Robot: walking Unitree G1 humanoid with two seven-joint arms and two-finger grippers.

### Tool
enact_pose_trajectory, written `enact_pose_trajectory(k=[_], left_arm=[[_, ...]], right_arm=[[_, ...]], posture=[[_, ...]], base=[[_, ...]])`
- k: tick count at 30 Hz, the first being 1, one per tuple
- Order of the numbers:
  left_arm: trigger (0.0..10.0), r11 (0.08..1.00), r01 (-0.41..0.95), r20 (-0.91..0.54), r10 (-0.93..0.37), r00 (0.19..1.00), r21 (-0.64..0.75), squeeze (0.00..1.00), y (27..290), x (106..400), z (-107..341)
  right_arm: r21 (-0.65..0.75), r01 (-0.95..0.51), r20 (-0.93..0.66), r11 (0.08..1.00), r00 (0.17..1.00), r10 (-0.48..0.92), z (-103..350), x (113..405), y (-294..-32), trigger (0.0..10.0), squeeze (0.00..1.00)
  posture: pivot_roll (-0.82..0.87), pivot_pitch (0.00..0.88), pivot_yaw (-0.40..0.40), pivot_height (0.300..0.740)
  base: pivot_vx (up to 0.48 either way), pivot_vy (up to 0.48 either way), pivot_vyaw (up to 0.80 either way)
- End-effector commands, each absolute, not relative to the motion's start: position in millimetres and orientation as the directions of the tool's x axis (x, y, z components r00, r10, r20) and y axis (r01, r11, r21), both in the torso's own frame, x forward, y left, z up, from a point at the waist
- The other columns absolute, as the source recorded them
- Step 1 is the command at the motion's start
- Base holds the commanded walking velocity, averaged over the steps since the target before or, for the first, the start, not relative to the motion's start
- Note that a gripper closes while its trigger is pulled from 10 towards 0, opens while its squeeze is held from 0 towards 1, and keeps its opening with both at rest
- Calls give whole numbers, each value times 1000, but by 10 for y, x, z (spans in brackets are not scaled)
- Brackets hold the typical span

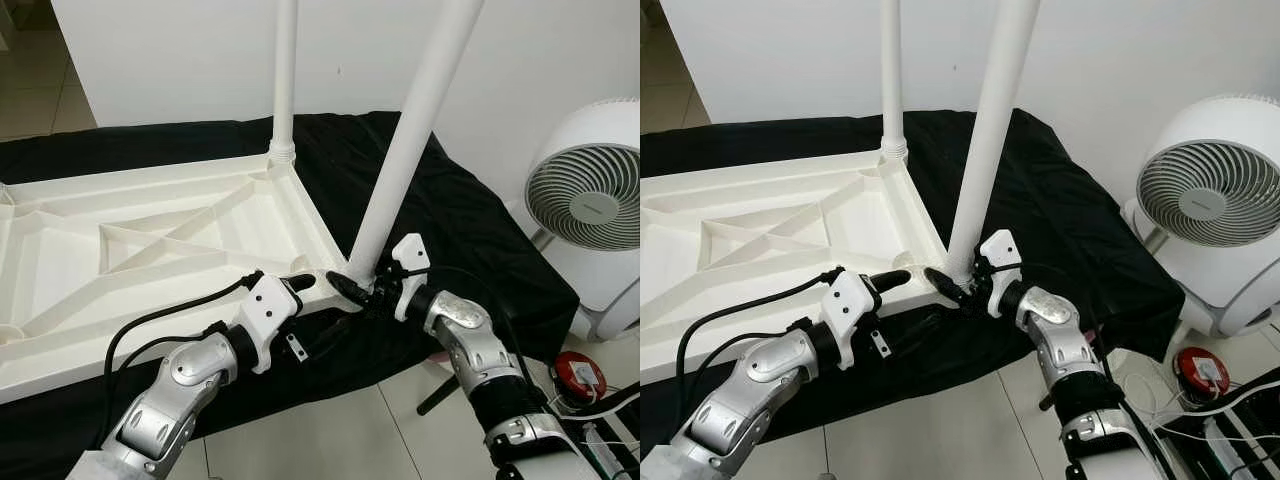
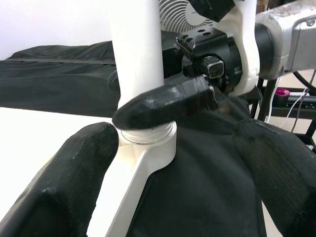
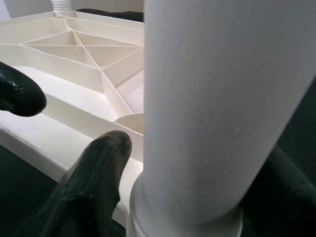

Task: Building children table

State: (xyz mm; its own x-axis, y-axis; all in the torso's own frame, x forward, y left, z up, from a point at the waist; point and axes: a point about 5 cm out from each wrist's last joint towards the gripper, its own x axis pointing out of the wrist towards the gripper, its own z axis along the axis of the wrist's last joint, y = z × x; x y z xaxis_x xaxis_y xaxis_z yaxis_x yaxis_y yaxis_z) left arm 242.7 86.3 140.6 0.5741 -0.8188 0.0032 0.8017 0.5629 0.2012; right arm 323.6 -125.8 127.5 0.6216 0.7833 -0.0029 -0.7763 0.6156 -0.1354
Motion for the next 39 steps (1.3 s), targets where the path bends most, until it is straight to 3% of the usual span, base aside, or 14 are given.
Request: enact_pose_trajectory(k=[1, 7, 8, 9, 10, 12, 13, 14, 17, 20, 26, 39], left_arm=[[10000, 518, 831, -11, -847, 531, 204, 0, 834, 2400, 1373], [10000, 515, 832, -7, -850, 527, 205, 0, 820, 2392, 1370], [10000, 513, 834, -5, -851, 525, 203, 0, 805, 2390, 1370], [10000, 513, 834, -5, -851, 525, 203, 0, 805, 2390, 1370], [10000, 513, 835, -3, -852, 524, 202, 0, 797, 2390, 1370], [10000, 512, 835, -3, -852, 524, 202, 0, 796, 2390, 1370], [10000, 511, 836, -2, -853, 522, 201, 0, 789, 2385, 1368], [10000, 511, 836, -2, -853, 522, 201, 0, 789, 2385, 1368], [10000, 508, 838, 0, -855, 518, 197, 0, 776, 2374, 1362], [10000, 508, 838, 0, -855, 518, 197, 0, 776, 2375, 1361], [10000, 499, 846, 0, -861, 508, 190, 0, 758, 2348, 1357], [10000, 496, 848, -2, -863, 505, 187, 0, 755, 2354, 1353]], right_arm=[[-155, -786, -14, 598, 607, 795, 1273, 3243, -1259, 0, 0], [-165, -793, -21, 587, 597, 802, 1255, 3231, -1270, 0, 0], [-165, -791, -27, 589, 600, 799, 1227, 3202, -1273, 3569, 0], [-165, -791, -27, 589, 600, 799, 1227, 3202, -1273, 3569, 0], [-171, -783, -33, 598, 611, 791, 1207, 3189, -1270, 8745, 0], [-173, -781, -33, 600, 614, 789, 1203, 3190, -1269, 8745, 0], [-157, -769, -26, 620, 631, 775, 1192, 3180, -1254, 10000, 0], [-157, -769, -26, 620, 631, 775, 1192, 3180, -1254, 10000, 0], [-122, -666, -26, 736, 744, 668, 1121, 3188, -1208, 10000, 0], [-116, -651, -28, 750, 757, 653, 1110, 3190, -1201, 10000, 0], [-50, -498, -16, 866, 867, 498, 1088, 3257, -1187, 10000, 0], [130, -264, 28, 956, 965, 262, 1112, 3182, -972, 10000, 0]], posture=[[11, 0, -63, 740], [9, 0, -65, 740], [7, 0, -67, 740], [7, 0, -67, 740], [7, 0, -67, 740], [7, 0, -67, 740], [6, 0, -70, 740], [6, 0, -70, 740], [4, 0, -72, 740], [4, 0, -72, 740], [-3, 0, -66, 740], [-3, 0, -71, 740]], base=[[0, 0, 0], [0, 0, 0], [0, 0, 0], [0, 0, 0], [0, 0, 0], [0, 0, 0], [0, 0, 0], [0, 0, 0], [0, 0, 0], [0, 0, 0], [0, 0, 0], [0, 0, 0]])
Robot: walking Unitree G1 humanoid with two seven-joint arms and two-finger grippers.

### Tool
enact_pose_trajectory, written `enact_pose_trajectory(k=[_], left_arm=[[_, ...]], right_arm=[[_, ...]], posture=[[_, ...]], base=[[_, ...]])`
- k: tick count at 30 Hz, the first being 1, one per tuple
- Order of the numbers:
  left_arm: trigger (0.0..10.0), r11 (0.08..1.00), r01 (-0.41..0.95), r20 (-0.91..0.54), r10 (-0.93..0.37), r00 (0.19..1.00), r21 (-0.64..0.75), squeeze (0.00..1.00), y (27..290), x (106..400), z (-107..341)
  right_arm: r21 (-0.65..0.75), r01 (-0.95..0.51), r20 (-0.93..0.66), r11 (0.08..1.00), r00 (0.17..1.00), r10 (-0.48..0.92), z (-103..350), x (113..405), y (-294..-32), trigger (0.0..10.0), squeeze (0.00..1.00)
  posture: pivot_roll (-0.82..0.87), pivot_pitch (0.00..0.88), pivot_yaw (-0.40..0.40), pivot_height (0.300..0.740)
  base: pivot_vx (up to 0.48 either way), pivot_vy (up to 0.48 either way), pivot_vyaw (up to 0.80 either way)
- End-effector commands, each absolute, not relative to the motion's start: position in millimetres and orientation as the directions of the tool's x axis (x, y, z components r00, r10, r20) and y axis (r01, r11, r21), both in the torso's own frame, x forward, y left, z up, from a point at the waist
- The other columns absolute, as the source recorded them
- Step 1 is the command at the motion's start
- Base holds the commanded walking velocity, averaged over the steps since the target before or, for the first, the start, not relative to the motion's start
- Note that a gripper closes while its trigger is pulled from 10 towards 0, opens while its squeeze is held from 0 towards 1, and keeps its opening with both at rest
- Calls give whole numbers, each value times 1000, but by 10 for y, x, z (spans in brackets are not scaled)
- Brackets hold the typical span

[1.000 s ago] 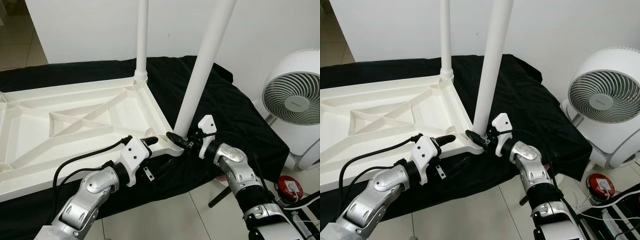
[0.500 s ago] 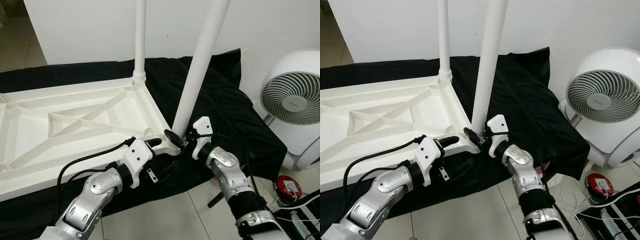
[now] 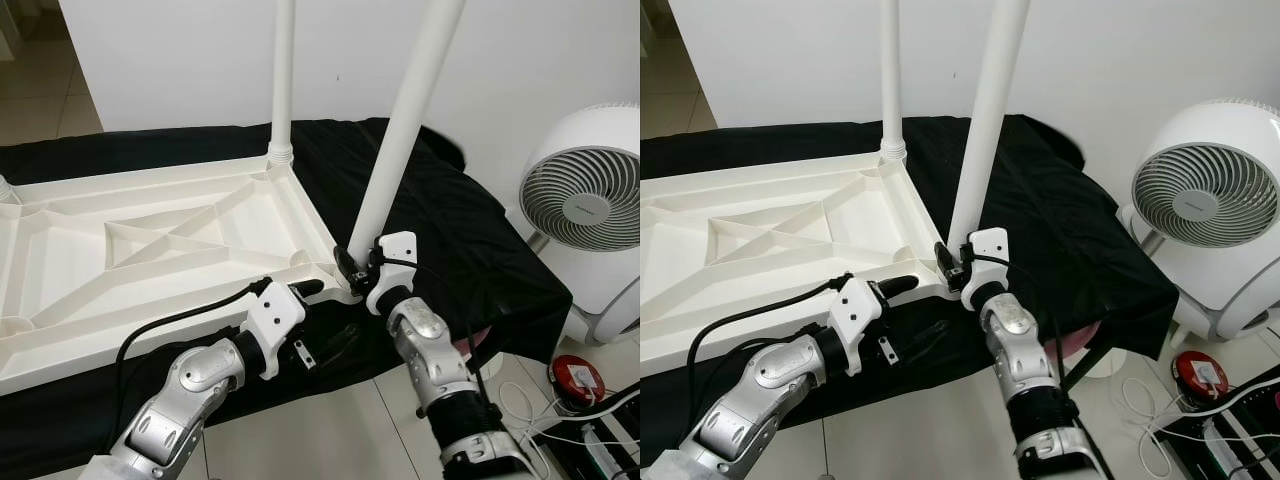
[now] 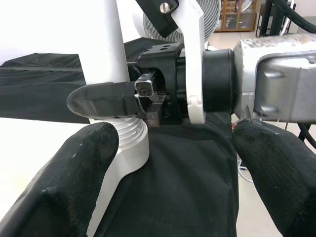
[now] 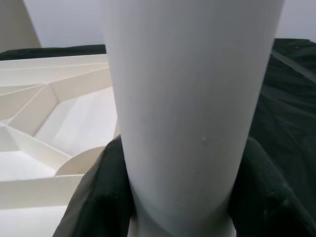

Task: Building children table

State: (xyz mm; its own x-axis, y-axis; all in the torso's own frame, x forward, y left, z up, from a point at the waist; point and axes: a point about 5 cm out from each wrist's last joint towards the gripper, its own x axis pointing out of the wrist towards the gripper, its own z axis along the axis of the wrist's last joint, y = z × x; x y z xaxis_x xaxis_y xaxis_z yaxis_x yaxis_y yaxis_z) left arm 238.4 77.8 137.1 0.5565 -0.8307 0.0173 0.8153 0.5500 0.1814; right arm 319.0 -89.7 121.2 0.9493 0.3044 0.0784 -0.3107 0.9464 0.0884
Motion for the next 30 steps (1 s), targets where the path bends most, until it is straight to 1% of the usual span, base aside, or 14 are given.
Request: enact_pose_trajectory(k=[1, 4, 9, 12, 13, 17, 19, 20, 23, 25, 27, 28, 29, 30], left_arm=[[10000, 497, 847, -1, -862, 506, 189, 0, 756, 2359, 1355], [10000, 500, 844, 3, -861, 509, 192, 0, 754, 2369, 1361], [10000, 502, 843, 6, -860, 510, 192, 0, 750, 2373, 1366], [10000, 503, 843, 8, -859, 511, 191, 0, 748, 2375, 1370], [10000, 504, 843, 9, -859, 512, 190, 0, 744, 2373, 1371], [10000, 505, 842, 9, -858, 513, 188, 0, 745, 2376, 1372], [10000, 506, 842, 10, -858, 514, 187, 0, 743, 2379, 1373], [10000, 506, 842, 10, -858, 514, 187, 0, 743, 2379, 1373], [10000, 503, 844, 13, -860, 510, 186, 0, 731, 2379, 1380], [10000, 502, 845, 13, -861, 509, 186, 0, 732, 2381, 1382], [10000, 502, 845, 13, -861, 509, 186, 0, 732, 2381, 1382], [10000, 502, 845, 12, -861, 509, 186, 0, 734, 2385, 1383], [10000, 501, 845, 12, -861, 508, 187, 0, 735, 2390, 1385], [10000, 501, 845, 12, -861, 508, 187, 0, 735, 2390, 1385]], right_arm=[[129, -224, 36, 966, 974, 222, 1117, 3166, -965, 10000, 0], [167, -166, 30, 972, 986, 163, 1118, 3132, -908, 10000, 0], [186, -184, 34, 965, 983, 181, 1139, 3128, -861, 10000, 0], [176, -200, 49, 964, 980, 195, 1172, 3142, -896, 10000, 0], [177, -216, 65, 960, 976, 208, 1201, 3143, -917, 10000, 1000], [173, -270, 82, 947, 962, 260, 1232, 3140, -921, 10000, 1000], [159, -346, 95, 925, 938, 335, 1256, 3137, -927, 10000, 1000], [159, -346, 95, 925, 938, 335, 1256, 3137, -927, 10000, 1000], [70, -428, 104, 901, 901, 420, 1307, 3164, -1055, 10000, 1000], [39, -451, 94, 892, 890, 446, 1315, 3187, -1113, 10000, 1000], [39, -451, 94, 892, 890, 446, 1315, 3187, -1113, 10000, 1000], [12, -478, 81, 878, 876, 476, 1321, 3211, -1163, 10000, 1000], [-18, -512, 70, 859, 856, 512, 1334, 3235, -1206, 10000, 0], [-18, -512, 70, 859, 856, 512, 1334, 3235, -1206, 10000, 0]], posture=[[-3, 0, -72, 740], [-5, 0, -74, 740], [-5, 0, -74, 740], [-7, 0, -73, 740], [-6, 0, -72, 740], [-6, 0, -72, 740], [-7, 0, -70, 740], [-7, 0, -70, 740], [-10, 0, -68, 740], [-11, 0, -67, 740], [-11, 0, -67, 740], [-12, 0, -67, 740], [-11, 0, -67, 740], [-11, 0, -67, 740]], base=[[0, 0, 0], [0, 0, 0], [0, 0, 0], [0, 0, 0], [0, 0, 0], [0, 0, 0], [0, 0, 0], [0, 0, 0], [0, 0, 0], [0, 0, 0], [0, 0, 0], [0, 0, 0], [0, 0, 0], [0, 0, 0]])
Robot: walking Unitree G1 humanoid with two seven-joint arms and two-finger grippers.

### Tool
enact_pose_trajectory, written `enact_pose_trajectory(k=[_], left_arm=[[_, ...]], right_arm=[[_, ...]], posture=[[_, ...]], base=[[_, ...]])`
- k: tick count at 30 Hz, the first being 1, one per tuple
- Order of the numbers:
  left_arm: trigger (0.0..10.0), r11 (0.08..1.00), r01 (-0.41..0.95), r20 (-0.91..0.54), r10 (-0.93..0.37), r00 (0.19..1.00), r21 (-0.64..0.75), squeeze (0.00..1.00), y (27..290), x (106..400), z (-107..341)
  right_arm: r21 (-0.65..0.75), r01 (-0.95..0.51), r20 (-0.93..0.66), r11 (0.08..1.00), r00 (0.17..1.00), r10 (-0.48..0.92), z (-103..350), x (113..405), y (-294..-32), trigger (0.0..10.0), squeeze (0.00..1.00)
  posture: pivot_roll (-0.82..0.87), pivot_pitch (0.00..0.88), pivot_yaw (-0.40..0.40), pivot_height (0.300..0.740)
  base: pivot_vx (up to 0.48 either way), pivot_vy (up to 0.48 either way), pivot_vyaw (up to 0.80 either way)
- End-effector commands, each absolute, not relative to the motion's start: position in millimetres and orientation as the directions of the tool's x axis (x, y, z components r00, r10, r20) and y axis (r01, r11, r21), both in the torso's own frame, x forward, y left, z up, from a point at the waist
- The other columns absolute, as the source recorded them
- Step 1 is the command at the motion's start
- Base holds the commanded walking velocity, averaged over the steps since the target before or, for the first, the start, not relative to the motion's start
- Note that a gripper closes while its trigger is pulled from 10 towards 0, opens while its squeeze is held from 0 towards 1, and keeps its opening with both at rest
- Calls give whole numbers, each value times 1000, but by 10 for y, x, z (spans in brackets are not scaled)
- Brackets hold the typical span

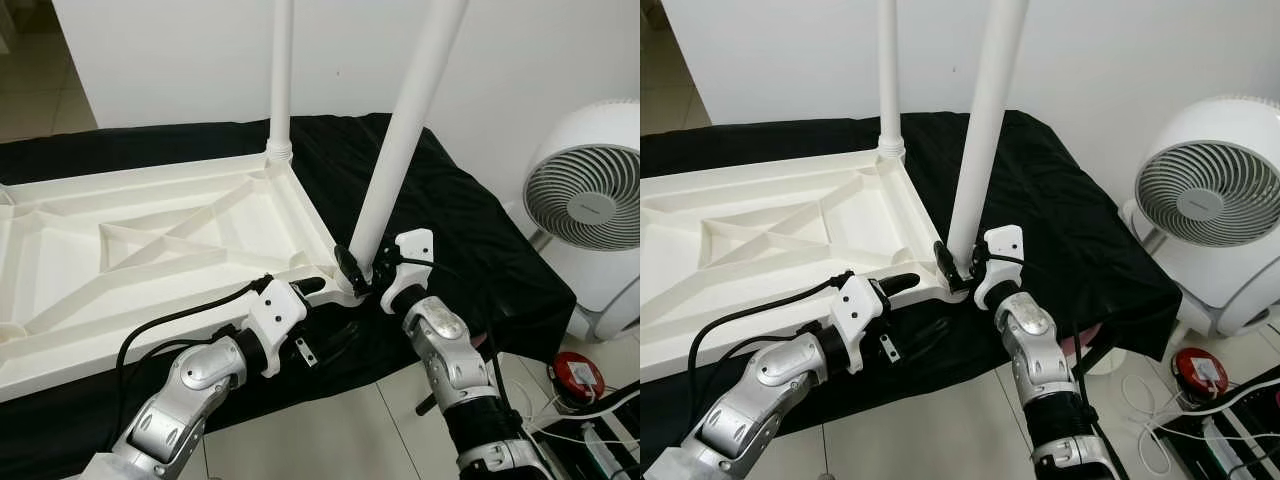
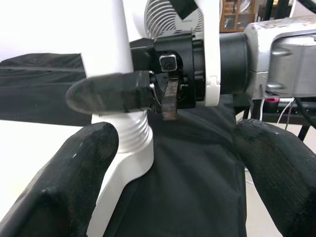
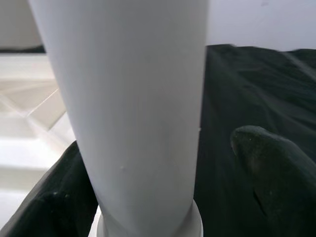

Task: Building children table

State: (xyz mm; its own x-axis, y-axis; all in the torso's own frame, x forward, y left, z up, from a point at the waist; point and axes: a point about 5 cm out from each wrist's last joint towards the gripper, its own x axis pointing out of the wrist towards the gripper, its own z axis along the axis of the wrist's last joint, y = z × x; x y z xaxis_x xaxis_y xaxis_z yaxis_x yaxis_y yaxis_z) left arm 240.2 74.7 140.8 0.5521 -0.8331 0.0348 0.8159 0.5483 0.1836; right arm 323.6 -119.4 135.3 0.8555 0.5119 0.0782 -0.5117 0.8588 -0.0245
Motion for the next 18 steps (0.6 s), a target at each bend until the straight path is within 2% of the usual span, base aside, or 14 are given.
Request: enact_pose_trajectory(k=[1, 4, 11, 14, 15, 16, 17, 18], left_arm=[[10000, 502, 844, 13, -861, 509, 188, 0, 736, 2396, 1388], [10000, 502, 844, 15, -861, 509, 187, 0, 729, 2403, 1391], [10000, 503, 846, 20, -861, 508, 178, 0, 690, 2391, 1385], [10000, 503, 846, 21, -861, 508, 178, 0, 687, 2391, 1384], [10000, 505, 845, 22, -860, 509, 177, 0, 682, 2393, 1386], [10000, 506, 844, 24, -860, 510, 178, 0, 679, 2395, 1389], [10000, 506, 844, 24, -860, 510, 178, 0, 679, 2395, 1389], [10000, 507, 843, 25, -859, 511, 177, 0, 678, 2397, 1389]], right_arm=[[-54, -548, 59, 835, 833, 550, 1348, 3261, -1243, 10000, 0], [-134, -634, 35, 761, 765, 643, 1369, 3302, -1261, 10000, 0], [-152, -745, -26, 649, 659, 751, 1335, 3334, -1215, 10000, 0], [-154, -757, -38, 635, 647, 762, 1317, 3339, -1210, 10000, 0], [-152, -770, -53, 620, 632, 773, 1290, 3343, -1204, 4863, 0], [-155, -784, -66, 601, 615, 786, 1263, 3349, -1198, 2000, 0], [-155, -784, -66, 601, 615, 786, 1263, 3349, -1198, 2000, 0], [-145, -796, -80, 588, 602, 795, 1236, 3357, -1194, 0, 0]], posture=[[-10, 0, -67, 740], [-8, 0, -66, 740], [-2, 0, -69, 740], [-2, 0, -67, 740], [3, 0, -71, 740], [3, 0, -71, 740], [3, 0, -71, 740], [3, 0, -70, 740]], base=[[0, 0, 0], [0, 0, 0], [0, 0, 0], [0, 0, 0], [0, 0, 0], [0, 0, 0], [0, 0, 0], [0, 0, 0]])
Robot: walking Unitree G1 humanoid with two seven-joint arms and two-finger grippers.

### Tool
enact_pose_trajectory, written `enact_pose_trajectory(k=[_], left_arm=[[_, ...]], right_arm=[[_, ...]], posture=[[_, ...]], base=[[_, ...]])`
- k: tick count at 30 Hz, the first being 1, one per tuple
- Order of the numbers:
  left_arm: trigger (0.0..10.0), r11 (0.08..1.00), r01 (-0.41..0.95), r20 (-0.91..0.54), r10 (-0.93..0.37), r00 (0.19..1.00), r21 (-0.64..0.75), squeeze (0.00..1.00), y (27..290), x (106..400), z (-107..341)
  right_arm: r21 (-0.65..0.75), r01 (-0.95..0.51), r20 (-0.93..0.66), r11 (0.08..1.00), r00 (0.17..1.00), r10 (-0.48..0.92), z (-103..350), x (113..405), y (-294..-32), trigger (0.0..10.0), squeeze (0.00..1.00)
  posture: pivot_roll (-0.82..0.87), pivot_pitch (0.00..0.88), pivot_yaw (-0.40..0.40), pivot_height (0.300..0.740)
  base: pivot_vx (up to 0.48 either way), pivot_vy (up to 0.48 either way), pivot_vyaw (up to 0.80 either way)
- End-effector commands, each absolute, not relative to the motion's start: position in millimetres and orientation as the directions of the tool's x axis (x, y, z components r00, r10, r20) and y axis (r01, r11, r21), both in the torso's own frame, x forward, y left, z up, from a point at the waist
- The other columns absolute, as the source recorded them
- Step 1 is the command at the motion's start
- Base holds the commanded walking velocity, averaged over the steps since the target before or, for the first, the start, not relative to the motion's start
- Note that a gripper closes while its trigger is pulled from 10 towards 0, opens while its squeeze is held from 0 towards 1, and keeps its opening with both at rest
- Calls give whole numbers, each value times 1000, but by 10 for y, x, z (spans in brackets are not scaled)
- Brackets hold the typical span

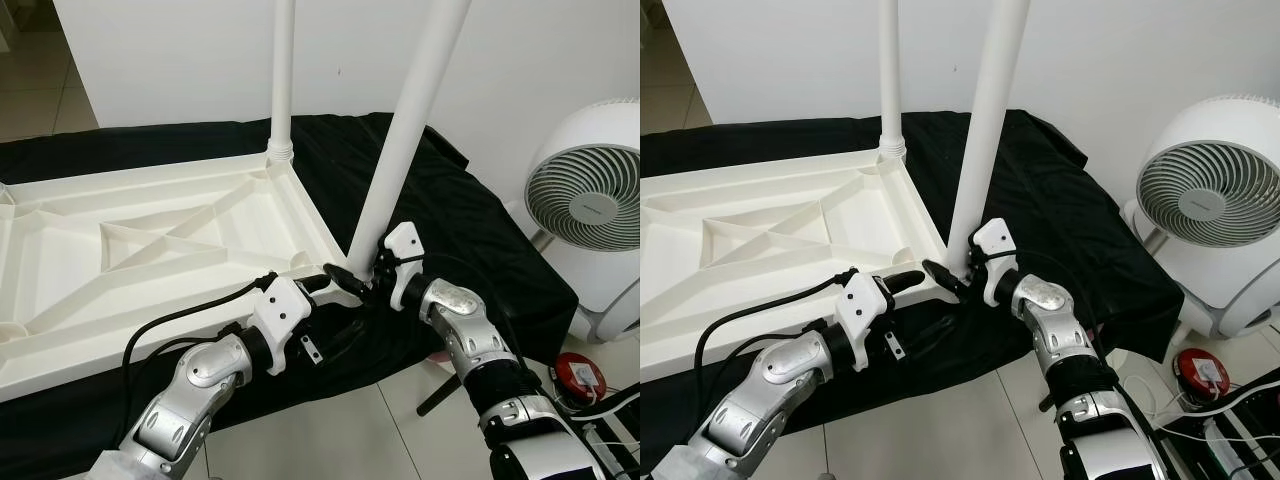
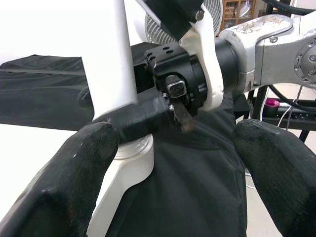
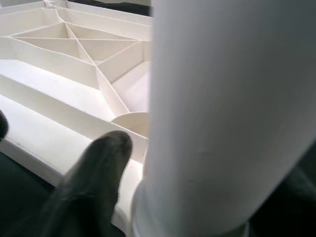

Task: Building children table

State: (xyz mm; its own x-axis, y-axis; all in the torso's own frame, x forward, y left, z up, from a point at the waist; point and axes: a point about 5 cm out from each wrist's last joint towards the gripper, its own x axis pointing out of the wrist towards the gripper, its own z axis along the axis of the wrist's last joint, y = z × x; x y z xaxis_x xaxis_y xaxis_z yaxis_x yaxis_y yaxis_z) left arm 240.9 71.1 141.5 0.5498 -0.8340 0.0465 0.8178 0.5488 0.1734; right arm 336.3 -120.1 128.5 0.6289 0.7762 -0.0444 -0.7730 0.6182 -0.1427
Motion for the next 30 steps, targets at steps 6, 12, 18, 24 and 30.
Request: enact_pose_trajectory(k=[6, 12, 18, 24, 30], left_arm=[[10000, 510, 842, 25, -858, 514, 177, 0, 684, 2399, 1388], [10000, 511, 841, 25, -857, 515, 178, 0, 691, 2396, 1384], [10000, 515, 838, 24, -854, 520, 179, 0, 694, 2411, 1371], [10000, 509, 842, 9, -857, 516, 181, 0, 688, 2413, 1336], [10000, 511, 839, 2, -854, 520, 188, 0, 694, 2442, 1319]], right_arm=[[-144, -814, -108, 563, 579, 808, 1180, 3377, -1194, 0, 0], [-103, -784, -80, 612, 620, 781, 1146, 3366, -1210, 10000, 0], [-55, -733, -31, 678, 680, 732, 1108, 3314, -1163, 10000, 0], [-42, -637, -1, 770, 770, 638, 1072, 3279, -1106, 10000, 0], [-2, -488, -4, 873, 873, 488, 1039, 3232, -974, 10000, 0]], posture=[[6, 0, -72, 740], [10, 0, -80, 740], [5, 0, -80, 740], [-2, 0, -78, 740], [-13, 0, -72, 740]], base=[[0, 0, 0], [0, 0, 0], [0, 0, 0], [0, 0, 0], [0, 0, 0]])
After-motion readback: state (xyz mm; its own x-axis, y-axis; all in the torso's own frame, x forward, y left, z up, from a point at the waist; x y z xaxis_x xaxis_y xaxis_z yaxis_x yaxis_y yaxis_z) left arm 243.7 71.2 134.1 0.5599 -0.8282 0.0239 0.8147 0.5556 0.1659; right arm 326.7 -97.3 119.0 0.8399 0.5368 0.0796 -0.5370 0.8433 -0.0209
